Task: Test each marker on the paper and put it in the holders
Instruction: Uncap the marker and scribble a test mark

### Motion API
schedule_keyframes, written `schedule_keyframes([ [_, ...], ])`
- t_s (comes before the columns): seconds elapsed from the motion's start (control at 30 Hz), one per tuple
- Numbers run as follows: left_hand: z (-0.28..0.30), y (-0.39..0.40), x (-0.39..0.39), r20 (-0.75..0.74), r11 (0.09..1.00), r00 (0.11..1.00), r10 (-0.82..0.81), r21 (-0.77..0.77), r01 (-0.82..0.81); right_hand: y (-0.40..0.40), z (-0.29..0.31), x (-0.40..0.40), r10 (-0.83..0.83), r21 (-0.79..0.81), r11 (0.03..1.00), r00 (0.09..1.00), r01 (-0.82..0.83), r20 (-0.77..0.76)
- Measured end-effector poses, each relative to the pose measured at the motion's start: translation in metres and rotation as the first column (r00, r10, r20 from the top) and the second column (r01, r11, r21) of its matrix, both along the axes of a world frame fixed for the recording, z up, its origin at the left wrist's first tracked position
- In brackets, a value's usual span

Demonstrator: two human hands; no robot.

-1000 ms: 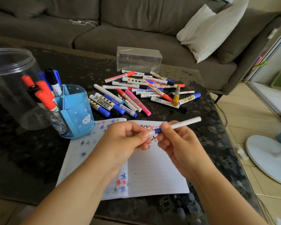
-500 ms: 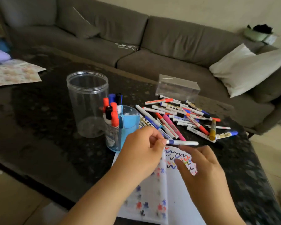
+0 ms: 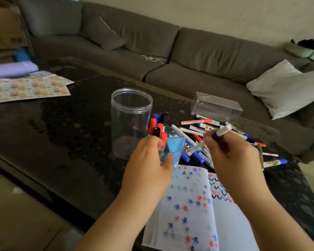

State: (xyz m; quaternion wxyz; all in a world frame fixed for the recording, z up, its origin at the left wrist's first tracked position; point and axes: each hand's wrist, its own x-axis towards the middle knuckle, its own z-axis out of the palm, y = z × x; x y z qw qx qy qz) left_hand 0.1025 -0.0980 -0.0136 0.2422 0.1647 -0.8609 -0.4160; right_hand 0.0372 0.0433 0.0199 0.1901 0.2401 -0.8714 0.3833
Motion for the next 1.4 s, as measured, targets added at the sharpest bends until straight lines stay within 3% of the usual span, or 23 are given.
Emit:
schedule_keyframes([
  [0.07, -0.002, -0.006, 0.002, 0.046, 0.999, 0.998, 0.035, -0.019, -0.034, -0.013, 0.007, -0.001, 0.050, -0.095, 0.995, 0.982, -0.033, 0.182],
  [0.2, -0.002, -0.008, 0.003, 0.087, 0.999, 0.996, 0.021, -0.037, -0.018, -0.037, 0.005, -0.007, 0.081, -0.032, 0.997, 0.962, -0.075, 0.261],
  [0.5, -0.003, -0.001, 0.000, 0.128, 1.000, 0.992, 0.001, -0.003, -0.001, -0.057, -0.002, -0.025, 0.085, 0.310, 0.925, 0.915, -0.220, 0.394],
  [0.67, -0.005, 0.005, -0.004, 0.180, 0.999, 0.984, -0.011, -0.038, 0.018, -0.032, -0.012, -0.027, 0.178, 0.105, 0.964, 0.884, -0.245, 0.432],
  [0.93, -0.014, 0.025, -0.015, 0.215, 0.991, 0.969, -0.126, -0.018, 0.132, 0.046, -0.063, -0.036, -0.198, 0.177, 0.976, 0.857, 0.127, 0.475],
  [1.4, -0.019, 0.052, -0.039, 0.182, 0.973, 0.964, -0.196, -0.087, 0.214, 0.042, -0.093, -0.092, -0.381, 0.577, 0.797, 0.891, 0.179, 0.248],
])
